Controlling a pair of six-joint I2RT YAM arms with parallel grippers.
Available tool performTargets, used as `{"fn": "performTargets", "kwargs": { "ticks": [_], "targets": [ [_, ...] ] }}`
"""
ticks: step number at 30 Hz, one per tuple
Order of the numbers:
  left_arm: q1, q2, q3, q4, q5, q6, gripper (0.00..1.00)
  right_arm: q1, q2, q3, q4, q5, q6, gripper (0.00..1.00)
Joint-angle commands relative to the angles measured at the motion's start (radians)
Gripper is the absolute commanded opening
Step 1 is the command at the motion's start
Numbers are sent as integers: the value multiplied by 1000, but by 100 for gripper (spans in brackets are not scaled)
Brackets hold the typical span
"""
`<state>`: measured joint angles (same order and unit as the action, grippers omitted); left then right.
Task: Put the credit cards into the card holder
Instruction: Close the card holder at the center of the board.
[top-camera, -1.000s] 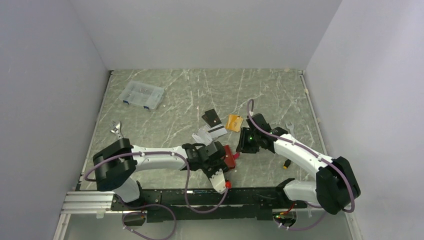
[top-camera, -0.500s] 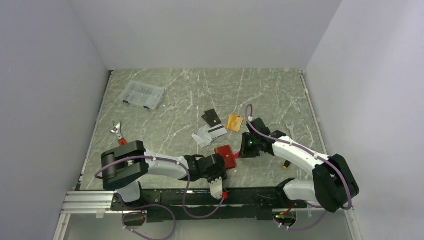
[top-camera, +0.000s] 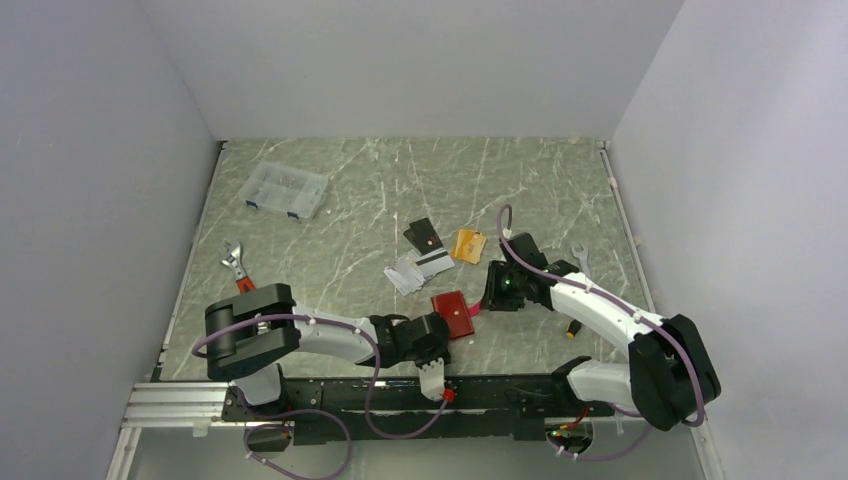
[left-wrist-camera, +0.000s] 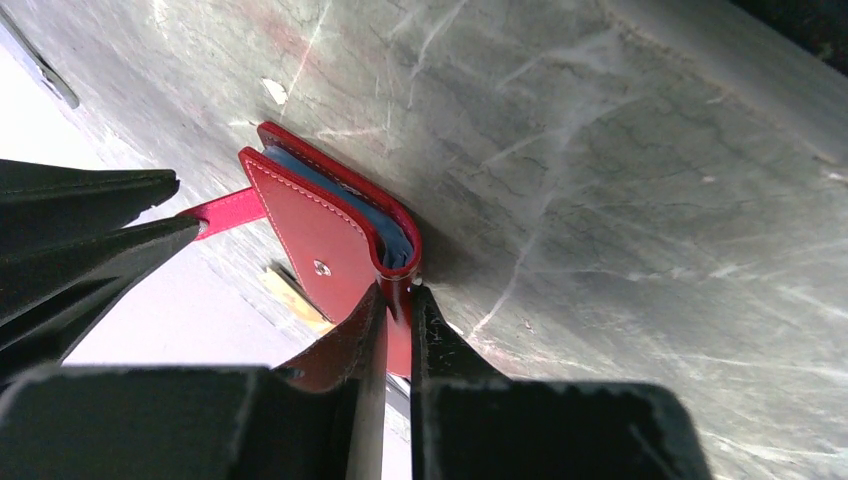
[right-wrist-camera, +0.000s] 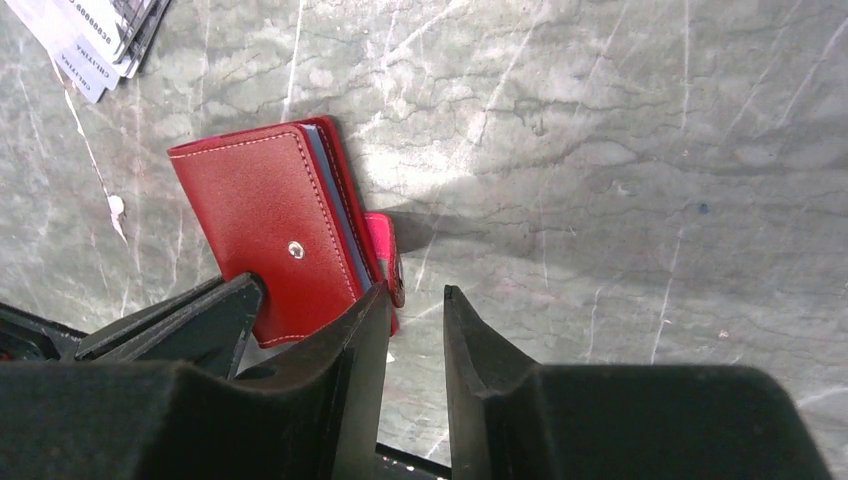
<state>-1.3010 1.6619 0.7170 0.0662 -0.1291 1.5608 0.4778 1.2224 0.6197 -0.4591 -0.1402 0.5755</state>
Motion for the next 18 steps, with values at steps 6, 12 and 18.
{"fn": "performTargets", "kwargs": {
  "ticks": [6, 12, 18],
  "targets": [
    [-16, 5, -28, -65, 13, -37, 9, -22, 0, 40, 41, -20, -22, 23],
    [-17, 0, -31, -92, 12, -38, 9, -22, 14, 46, 52, -34, -23, 23],
    [-17, 1, -29, -101, 11, -39, 9, -24, 35, 42, 75, -57, -17, 30]
  ]
}}
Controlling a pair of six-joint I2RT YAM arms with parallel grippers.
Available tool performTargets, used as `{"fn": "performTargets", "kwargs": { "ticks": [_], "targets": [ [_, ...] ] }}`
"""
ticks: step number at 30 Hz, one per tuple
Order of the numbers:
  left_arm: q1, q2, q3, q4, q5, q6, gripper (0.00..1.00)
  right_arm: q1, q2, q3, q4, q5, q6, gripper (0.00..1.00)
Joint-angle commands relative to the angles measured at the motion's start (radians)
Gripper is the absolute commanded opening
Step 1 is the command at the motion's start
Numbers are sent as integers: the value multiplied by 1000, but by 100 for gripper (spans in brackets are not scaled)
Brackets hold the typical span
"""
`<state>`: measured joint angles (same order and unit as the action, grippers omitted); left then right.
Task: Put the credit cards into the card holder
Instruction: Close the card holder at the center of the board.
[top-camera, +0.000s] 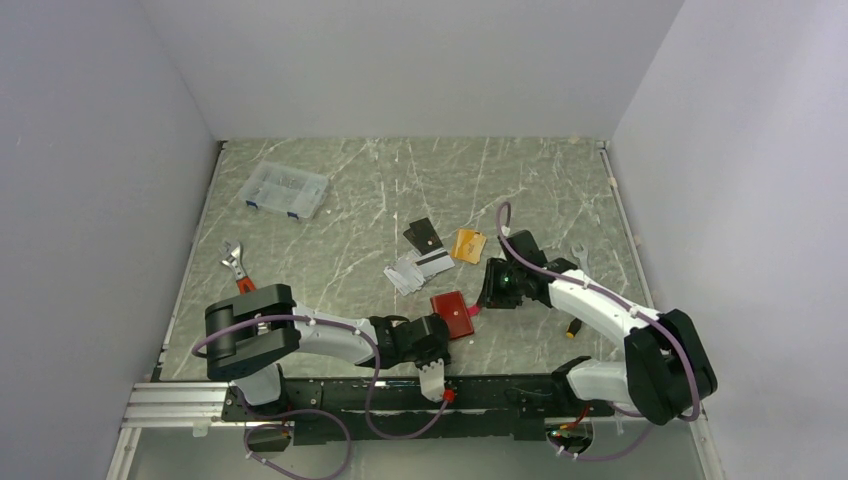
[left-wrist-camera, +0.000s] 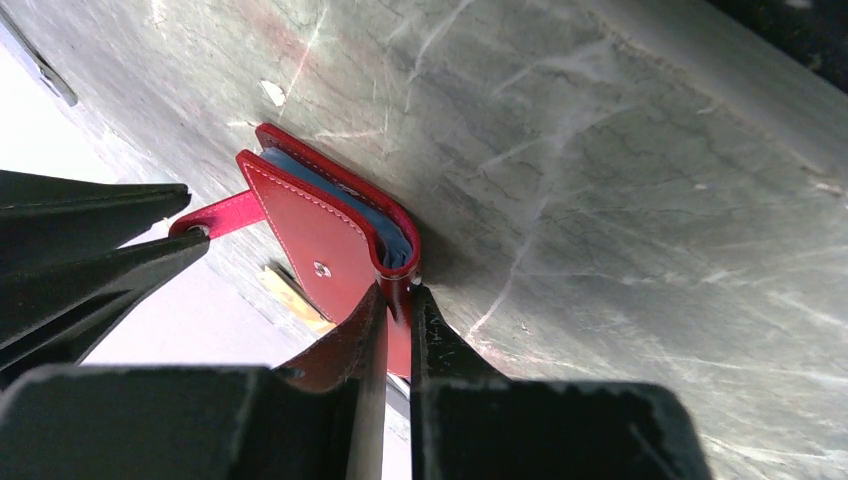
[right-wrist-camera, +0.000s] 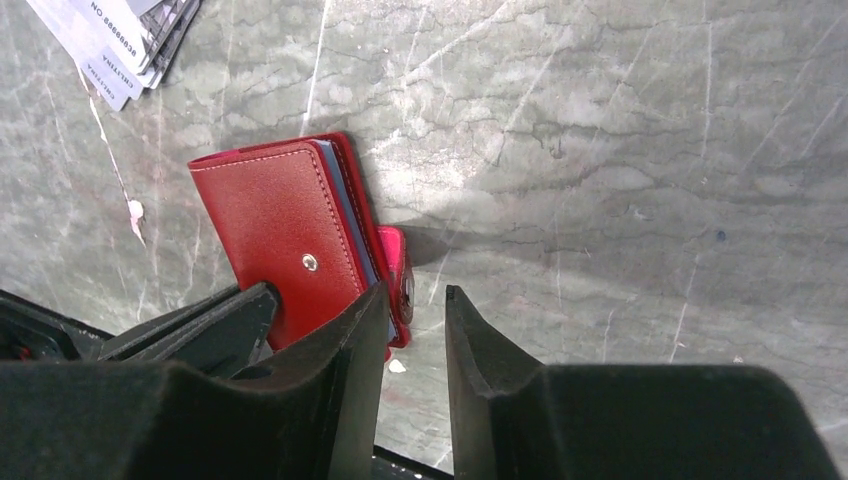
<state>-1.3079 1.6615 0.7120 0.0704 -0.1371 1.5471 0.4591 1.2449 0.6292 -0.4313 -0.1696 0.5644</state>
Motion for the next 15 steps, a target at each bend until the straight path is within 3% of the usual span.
{"fn": "performTargets", "kwargs": {
  "ticks": [1, 8, 12, 15],
  "targets": [
    [-10, 0, -23, -105, 18, -27, 9, -5, 14, 31, 50, -29, -3, 30],
    [-10, -4, -20, -119, 18, -50, 11, -5, -25, 26, 49, -9, 17, 0],
    [-1, 3, 15, -127, 3, -119, 32, -5, -53, 24, 32, -23, 14, 0],
    [12, -17, 36, -103, 5, -192, 34, -3, -80, 13, 24, -40, 16, 0]
  ]
}}
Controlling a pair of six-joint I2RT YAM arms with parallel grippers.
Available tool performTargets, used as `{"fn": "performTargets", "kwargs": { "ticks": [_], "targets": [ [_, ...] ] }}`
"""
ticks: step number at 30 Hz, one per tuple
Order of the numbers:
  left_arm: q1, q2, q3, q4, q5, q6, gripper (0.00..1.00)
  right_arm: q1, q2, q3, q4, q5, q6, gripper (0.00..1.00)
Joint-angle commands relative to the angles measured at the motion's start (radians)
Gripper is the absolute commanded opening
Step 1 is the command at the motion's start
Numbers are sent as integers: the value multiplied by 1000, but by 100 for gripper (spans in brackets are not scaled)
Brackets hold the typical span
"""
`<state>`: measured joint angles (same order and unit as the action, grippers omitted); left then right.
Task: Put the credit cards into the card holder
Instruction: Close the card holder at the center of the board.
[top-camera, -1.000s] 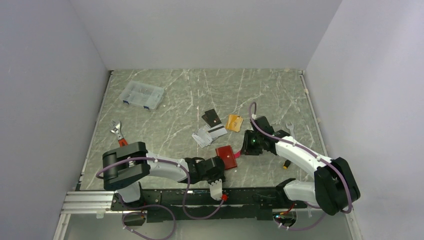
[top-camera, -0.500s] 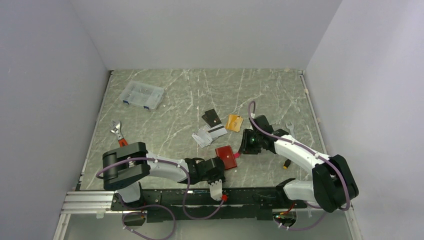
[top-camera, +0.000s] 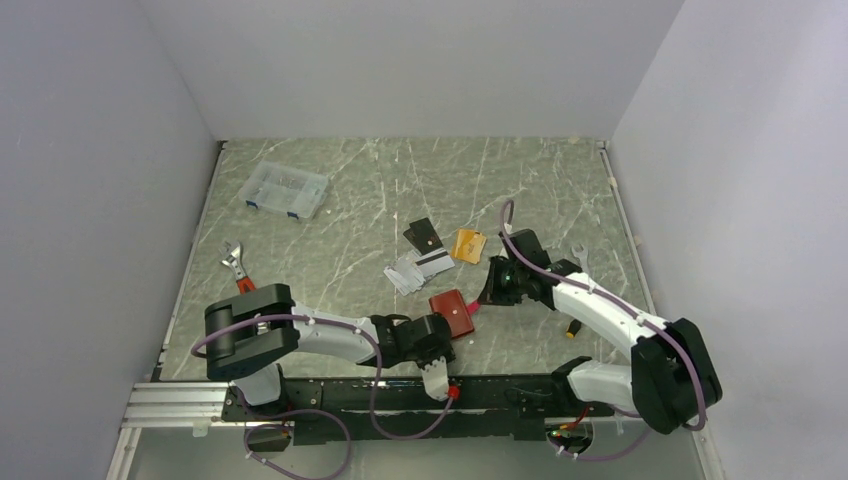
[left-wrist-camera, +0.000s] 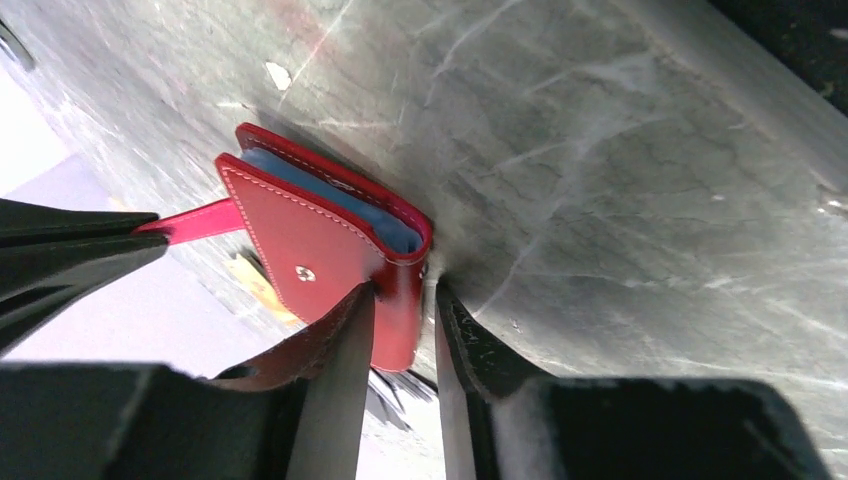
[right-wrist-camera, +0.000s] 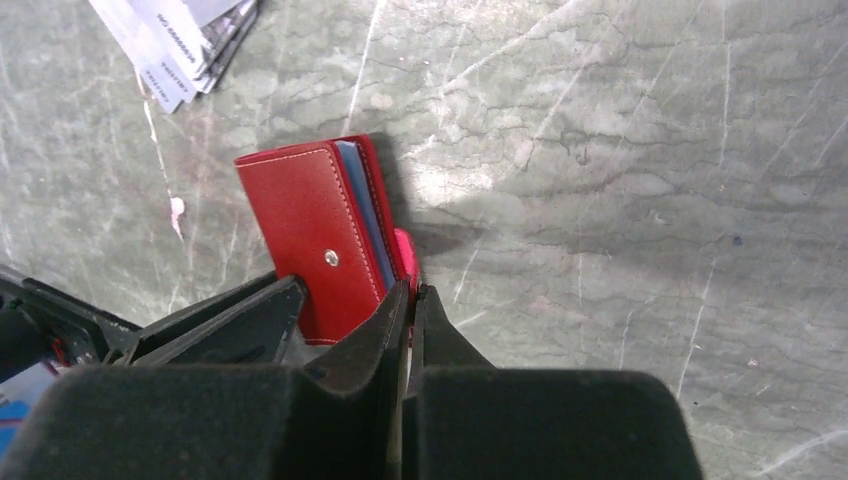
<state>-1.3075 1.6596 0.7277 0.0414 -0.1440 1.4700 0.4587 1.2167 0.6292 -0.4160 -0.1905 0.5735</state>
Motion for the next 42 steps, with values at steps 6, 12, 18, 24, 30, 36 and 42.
{"fn": "performTargets", "kwargs": {
  "ticks": [6, 12, 18, 24, 30, 36, 42],
  "targets": [
    [16, -17, 12, -100, 16, -88, 35, 48, -63, 11, 22, -31, 39, 0],
    [17, -22, 13, -147, 55, -63, 31, 188, 34, 65, 13, 15, 39, 0],
    [10, -55, -20, -95, 30, -67, 29, 243, 125, 64, 30, 40, 60, 0],
    [5, -47, -18, -97, 49, -65, 28, 246, 139, 75, 54, 48, 84, 0],
    [46, -47, 55, -144, 72, -164, 30, 249, 185, 58, 80, 69, 97, 0],
    [143, -71, 179, -322, 114, -291, 35, 250, 227, 8, 114, 88, 119, 0],
    [170, -118, 337, -610, 211, -608, 36, 250, 231, -34, 150, 77, 156, 0]
  ]
}}
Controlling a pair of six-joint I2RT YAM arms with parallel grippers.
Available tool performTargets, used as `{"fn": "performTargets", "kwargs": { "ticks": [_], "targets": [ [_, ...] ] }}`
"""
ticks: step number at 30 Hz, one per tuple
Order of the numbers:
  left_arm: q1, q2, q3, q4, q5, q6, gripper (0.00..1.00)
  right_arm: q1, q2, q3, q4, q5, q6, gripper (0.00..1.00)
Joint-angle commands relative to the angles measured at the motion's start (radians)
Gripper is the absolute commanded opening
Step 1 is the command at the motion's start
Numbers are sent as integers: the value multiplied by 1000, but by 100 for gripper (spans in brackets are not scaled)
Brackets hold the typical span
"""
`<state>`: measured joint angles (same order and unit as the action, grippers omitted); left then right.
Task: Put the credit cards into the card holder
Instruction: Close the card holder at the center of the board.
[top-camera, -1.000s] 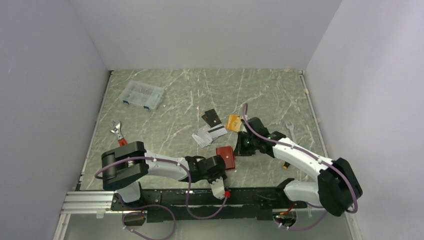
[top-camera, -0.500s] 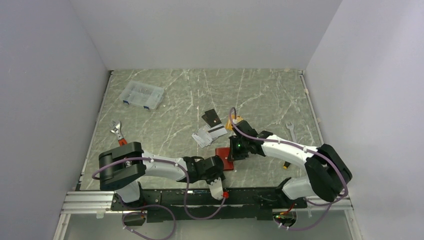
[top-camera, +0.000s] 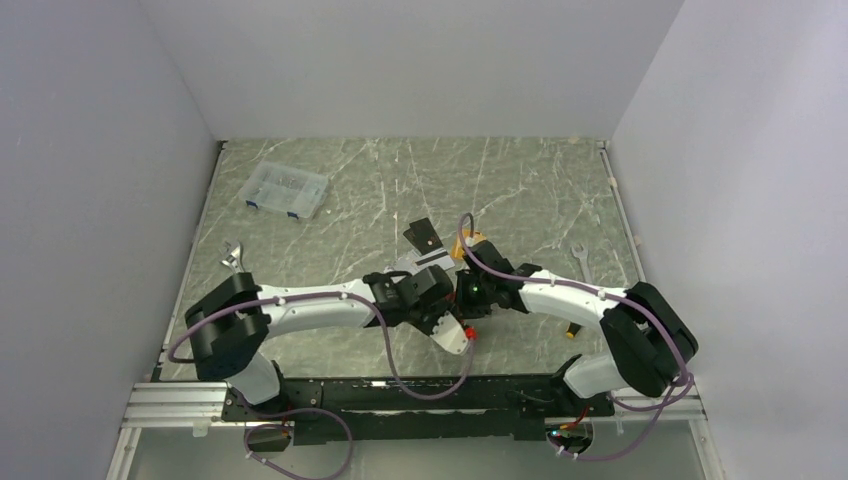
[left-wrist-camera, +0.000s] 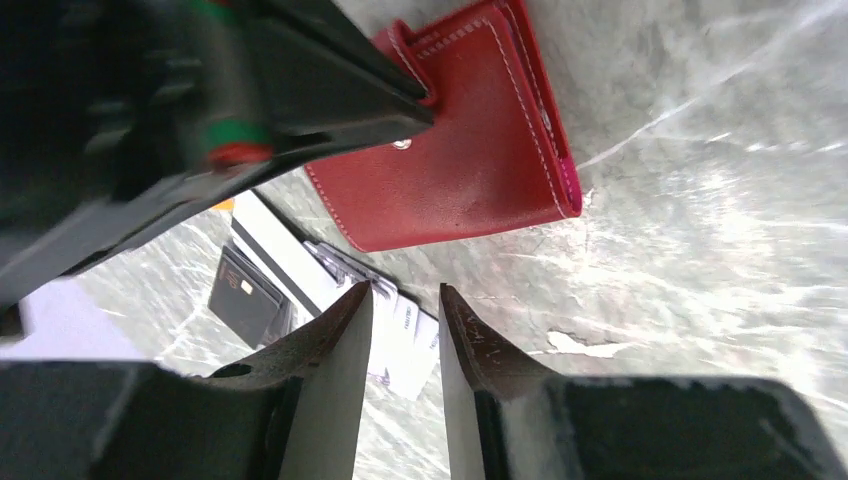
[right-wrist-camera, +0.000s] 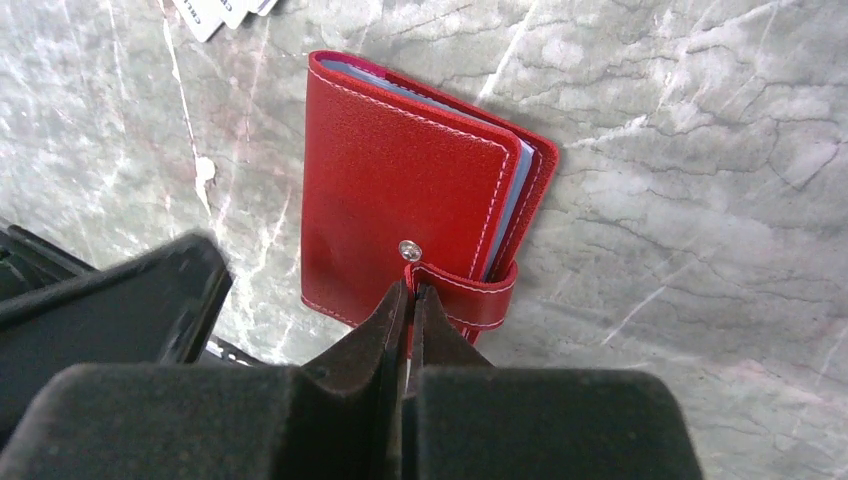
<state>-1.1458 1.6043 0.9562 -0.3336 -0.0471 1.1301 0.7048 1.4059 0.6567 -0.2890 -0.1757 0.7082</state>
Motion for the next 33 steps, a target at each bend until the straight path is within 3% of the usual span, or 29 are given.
{"fn": "performTargets", "kwargs": {
  "ticks": [1, 6, 9, 13, 16, 17, 21, 27, 33],
  "targets": [
    [10, -70, 138, -288, 143, -323, 36, 3, 38, -67, 26, 64, 27, 0],
    [27, -121, 218, -420, 290, -508, 37, 0, 25, -75, 28, 60, 37, 0],
    [25, -164, 119, -320, 230, -441, 38, -14, 24, -77, 37, 28, 35, 0],
    [13, -169, 11, -163, 81, -245, 35, -37, 10, -72, 21, -5, 19, 0],
    [20, -137, 68, -163, 4, -209, 36, -61, 1, -64, -5, -15, 1, 0],
    [40, -139, 118, -200, 29, -254, 31, -70, -2, -62, -15, -19, -4, 0],
    [106, -126, 240, -296, 207, -446, 29, -93, -6, -50, -39, -34, -16, 0],
    [300, -139, 138, -101, 644, -761, 29, -97, -18, -31, -62, -45, -9, 0],
    [497, 57, 82, 120, 1029, -1167, 27, -105, -45, -37, -35, -79, 35, 0]
  ]
}}
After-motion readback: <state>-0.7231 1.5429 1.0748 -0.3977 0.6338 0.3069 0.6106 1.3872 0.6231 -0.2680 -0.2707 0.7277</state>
